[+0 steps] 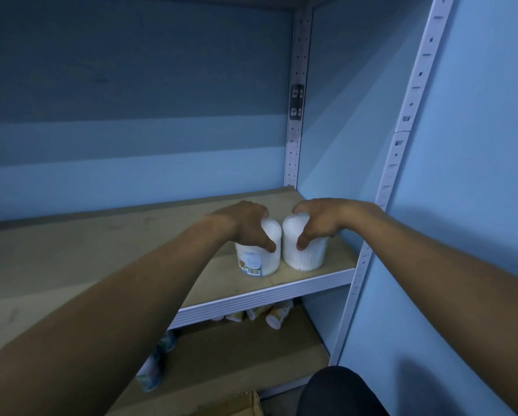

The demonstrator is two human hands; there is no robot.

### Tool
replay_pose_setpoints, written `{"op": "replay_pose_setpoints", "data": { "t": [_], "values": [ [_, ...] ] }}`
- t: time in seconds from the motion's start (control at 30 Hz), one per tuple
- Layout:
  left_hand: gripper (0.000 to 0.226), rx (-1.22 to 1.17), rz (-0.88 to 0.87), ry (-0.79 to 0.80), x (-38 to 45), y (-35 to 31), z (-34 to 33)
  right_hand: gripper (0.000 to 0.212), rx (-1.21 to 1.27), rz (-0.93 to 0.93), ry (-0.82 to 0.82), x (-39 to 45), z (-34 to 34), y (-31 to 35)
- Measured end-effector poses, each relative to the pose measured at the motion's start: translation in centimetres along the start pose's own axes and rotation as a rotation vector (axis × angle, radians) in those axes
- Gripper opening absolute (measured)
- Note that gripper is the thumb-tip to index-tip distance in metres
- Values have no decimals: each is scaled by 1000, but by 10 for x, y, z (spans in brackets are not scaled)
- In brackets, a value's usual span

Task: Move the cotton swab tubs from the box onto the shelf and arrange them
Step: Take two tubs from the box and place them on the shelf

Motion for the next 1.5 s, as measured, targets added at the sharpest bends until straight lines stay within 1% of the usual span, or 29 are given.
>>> {"op": "replay_pose_setpoints", "data": {
  "t": [0.13, 0.27, 0.4, 0.5, 0.57, 0.67, 0.8, 1.0, 1.2, 1.3, 1.5],
  "values": [
    [83, -29, -8, -19, 0, -2, -2, 93, -37, 6, 1, 2, -1, 2],
    [94, -39, -18, -38, -6, 0, 2, 99, -46, 22, -18, -3, 0, 3],
    [85, 0, -35, -89, -13, 2, 11, 98, -158, 76, -82, -13, -1, 11],
    [82, 34, -39, -67, -17, 2, 5, 98, -210, 92, -90, -19, -11, 17],
    [79, 48, -35, -67, -16, 1, -1, 94, -231, 94, -111, -22, -16, 17],
    [74, 46, -16, -124, -12, 3, -4, 82, -226, 115, -195, -23, -18, 17],
    [71, 35, 0, -153, -5, 8, -7, 67, -218, 152, -267, -17, -19, 16],
    [67, 1, 0, -182, 10, 18, -5, 62, -220, 155, -316, 9, -18, 16],
    [66, -27, 14, -157, 34, 31, -4, 70, -230, 143, -327, 42, -8, 17],
    [65, -75, 43, -146, 49, 39, -1, 71, -231, 124, -303, 62, -4, 16],
    [69, -100, 70, -170, 87, 53, 0, 65, -218, 104, -304, 106, 9, 14]
  ]
}}
Point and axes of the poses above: each hand's wrist, its own x-axis towards the middle knuckle, its own z-axis out of the back of the hand, y = z × x, the point moved 7 cm from there along x, towards the middle knuckle, and after that the axes turned 7 degrees about x, right-handed, at the moved point
